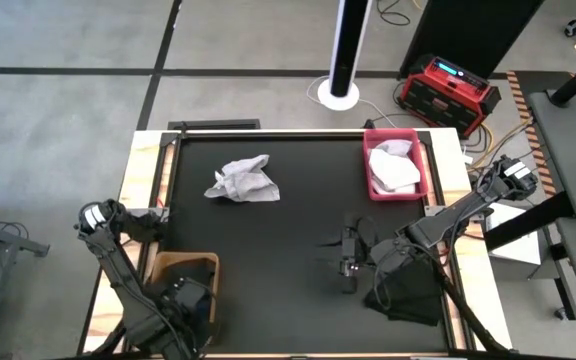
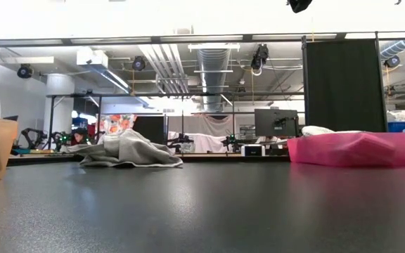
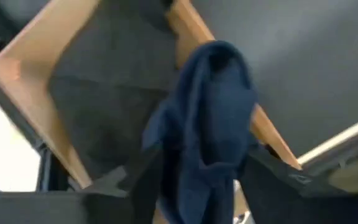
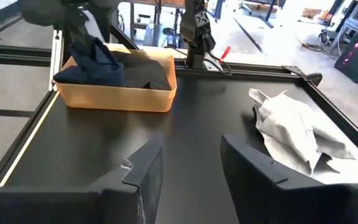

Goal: Sort towels by color in basket
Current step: Put the dark blue kitchen towel into the orange bin

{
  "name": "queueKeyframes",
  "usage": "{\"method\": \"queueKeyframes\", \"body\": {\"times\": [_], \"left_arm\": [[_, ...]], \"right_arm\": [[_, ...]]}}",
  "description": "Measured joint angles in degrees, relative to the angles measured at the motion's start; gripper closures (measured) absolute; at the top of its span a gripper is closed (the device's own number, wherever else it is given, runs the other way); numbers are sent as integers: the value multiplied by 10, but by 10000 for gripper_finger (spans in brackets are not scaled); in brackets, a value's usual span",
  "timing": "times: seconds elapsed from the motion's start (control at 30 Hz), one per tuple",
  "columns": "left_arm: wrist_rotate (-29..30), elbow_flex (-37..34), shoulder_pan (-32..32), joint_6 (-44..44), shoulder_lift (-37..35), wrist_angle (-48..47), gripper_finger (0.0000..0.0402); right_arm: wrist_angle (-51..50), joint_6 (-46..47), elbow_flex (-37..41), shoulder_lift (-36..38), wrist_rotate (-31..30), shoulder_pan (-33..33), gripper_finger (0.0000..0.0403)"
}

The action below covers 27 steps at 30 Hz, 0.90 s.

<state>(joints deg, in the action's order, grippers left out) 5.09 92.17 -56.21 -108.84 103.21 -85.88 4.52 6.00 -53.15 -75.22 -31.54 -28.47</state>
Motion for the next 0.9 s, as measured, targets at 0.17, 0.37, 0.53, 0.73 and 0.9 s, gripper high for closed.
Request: {"method": "queueKeyframes", "body": {"times": [0.17, 0.37, 0.53, 0.73, 0.9], "left_arm": [[8, -1, 0, 2, 4, 0, 366], [10, -9, -3, 3, 4, 49, 399], [25, -44, -7, 2, 5, 73, 401], [25, -88, -9, 2, 5, 118, 401], [18, -123, -11, -2, 5, 174, 401]], "right_arm": [[0, 0, 0, 0, 0, 0, 254], [0, 0, 0, 0, 0, 0, 243], [1, 0, 0, 0, 0, 0, 238], [1, 4, 0, 0, 0, 0, 248], [1, 4, 0, 0, 0, 0, 255]]}}
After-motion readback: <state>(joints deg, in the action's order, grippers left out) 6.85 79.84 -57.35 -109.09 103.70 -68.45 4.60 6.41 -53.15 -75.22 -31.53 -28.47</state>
